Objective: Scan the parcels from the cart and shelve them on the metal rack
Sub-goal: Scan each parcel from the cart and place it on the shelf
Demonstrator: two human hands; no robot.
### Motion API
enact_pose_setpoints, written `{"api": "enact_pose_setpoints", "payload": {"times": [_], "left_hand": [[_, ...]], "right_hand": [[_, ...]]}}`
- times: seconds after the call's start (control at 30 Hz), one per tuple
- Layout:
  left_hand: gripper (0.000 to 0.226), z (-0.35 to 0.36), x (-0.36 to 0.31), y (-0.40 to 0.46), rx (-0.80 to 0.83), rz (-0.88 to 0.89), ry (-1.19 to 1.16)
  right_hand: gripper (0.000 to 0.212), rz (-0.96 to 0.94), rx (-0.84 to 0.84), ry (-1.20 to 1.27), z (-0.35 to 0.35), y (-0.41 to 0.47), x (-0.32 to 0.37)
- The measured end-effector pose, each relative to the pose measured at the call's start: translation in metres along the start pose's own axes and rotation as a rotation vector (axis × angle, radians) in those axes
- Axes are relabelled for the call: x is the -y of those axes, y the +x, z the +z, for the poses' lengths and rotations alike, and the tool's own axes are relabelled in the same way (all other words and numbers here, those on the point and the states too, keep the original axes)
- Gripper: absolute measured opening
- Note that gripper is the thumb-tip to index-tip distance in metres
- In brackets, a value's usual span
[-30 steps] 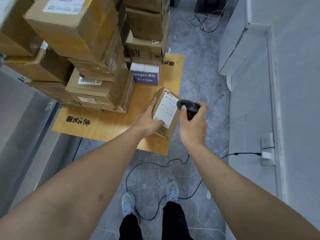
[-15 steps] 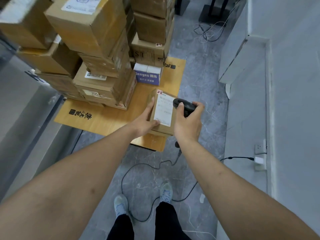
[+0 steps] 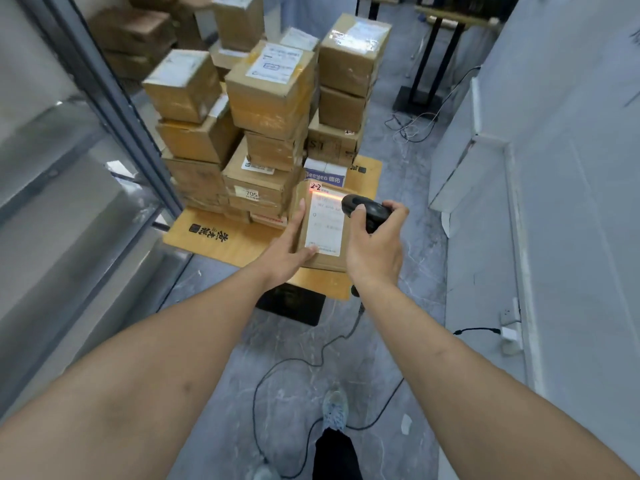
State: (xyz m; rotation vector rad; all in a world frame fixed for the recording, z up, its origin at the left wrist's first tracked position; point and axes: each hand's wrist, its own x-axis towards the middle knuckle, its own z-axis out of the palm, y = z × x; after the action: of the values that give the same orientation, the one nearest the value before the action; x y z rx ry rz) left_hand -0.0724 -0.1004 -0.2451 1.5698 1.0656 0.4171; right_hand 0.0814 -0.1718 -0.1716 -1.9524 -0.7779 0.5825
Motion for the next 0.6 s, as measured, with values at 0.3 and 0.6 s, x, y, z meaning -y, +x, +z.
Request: {"api": "enact_pose_setpoints", "payload": {"times": [0.3, 0.6], "left_hand": [[0.096, -0.062, -0.021, -0.101, -0.158, 0.116, 0.013], [0.096, -0.131, -0.028, -0.181, -0.338, 0.125, 0.032]], "right_hand": [[0.034, -0.192, 0.0, -0.039, 0.006, -0.091, 0.076], [0.035, -0.343, 0.119, 0.003, 0.033, -0.158, 0.142]]}}
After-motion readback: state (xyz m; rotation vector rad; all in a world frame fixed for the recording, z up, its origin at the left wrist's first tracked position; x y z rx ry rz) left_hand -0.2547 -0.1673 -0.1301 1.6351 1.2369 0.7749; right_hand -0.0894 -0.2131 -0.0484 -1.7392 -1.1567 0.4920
